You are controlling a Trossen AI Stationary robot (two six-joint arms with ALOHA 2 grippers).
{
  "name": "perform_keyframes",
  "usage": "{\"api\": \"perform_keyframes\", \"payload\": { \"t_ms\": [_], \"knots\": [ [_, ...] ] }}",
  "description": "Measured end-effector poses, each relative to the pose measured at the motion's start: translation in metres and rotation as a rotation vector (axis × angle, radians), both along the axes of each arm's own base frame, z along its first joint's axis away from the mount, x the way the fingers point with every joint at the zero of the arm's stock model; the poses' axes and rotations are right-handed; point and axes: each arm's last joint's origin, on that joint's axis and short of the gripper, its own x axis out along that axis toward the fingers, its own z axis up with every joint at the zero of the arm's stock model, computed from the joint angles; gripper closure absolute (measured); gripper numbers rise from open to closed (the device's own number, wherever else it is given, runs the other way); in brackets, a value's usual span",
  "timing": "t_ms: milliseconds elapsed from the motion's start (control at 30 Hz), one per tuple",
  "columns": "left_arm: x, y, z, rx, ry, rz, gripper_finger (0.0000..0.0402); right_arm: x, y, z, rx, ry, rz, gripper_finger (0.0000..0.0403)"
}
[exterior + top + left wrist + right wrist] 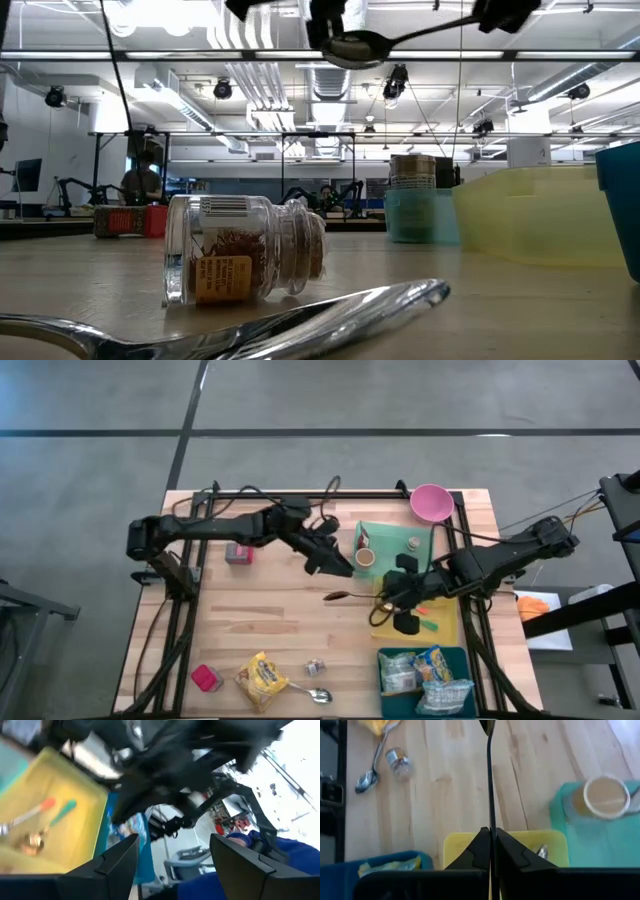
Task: Pick & Place Food Item
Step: Put the black spoon into the yellow bin
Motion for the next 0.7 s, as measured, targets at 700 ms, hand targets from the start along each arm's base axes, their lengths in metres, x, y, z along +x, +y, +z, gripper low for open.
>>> {"api": "perform_keyframes", "payload": {
  "t_ms": [700],
  "knots": [
    [-0.095, -0.008, 0.036, 0.244, -0.086, 0.251, 0.0152, -0.111, 0.003, -0.074, 0.360, -0.182, -0.416, 0.0395]
  ]
}}
